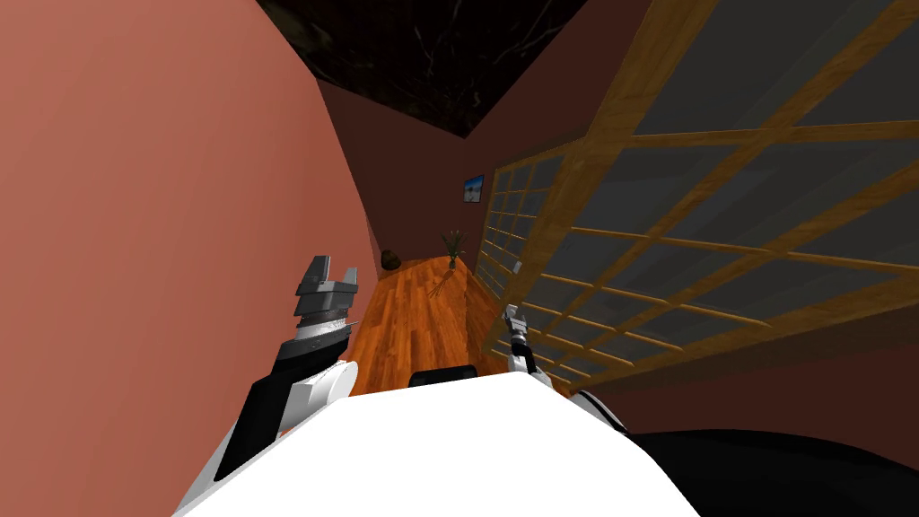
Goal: Pull the door open
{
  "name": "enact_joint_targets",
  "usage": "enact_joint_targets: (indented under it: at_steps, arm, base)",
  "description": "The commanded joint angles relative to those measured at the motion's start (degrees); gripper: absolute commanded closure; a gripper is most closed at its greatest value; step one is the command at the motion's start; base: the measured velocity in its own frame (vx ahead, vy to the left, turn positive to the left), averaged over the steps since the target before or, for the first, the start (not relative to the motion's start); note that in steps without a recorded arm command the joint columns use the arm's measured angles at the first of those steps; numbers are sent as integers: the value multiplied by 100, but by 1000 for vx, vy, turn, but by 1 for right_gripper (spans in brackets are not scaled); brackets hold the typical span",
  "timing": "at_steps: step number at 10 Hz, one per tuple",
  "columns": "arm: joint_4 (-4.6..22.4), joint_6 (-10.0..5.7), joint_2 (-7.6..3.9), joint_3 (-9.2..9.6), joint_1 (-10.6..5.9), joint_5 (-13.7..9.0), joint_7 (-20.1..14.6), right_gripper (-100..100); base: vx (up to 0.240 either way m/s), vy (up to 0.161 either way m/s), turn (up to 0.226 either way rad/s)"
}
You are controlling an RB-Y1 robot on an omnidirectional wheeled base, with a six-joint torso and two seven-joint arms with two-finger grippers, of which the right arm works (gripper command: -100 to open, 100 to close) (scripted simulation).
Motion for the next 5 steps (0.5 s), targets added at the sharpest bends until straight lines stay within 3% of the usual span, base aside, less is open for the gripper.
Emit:
enact_joint_targets:
  at_steps: [1,4,5]
  arm:
    - [223,-27,59,-149,-135,-5,-2,-100]
    - [423,-43,109,-295,-265,-12,-4,-100]
    - [547,-54,141,-385,-346,-16,-5,-100]
  base:
    - [-10,-38,222]
    - [-12,-24,86]
    - [-13,-24,192]
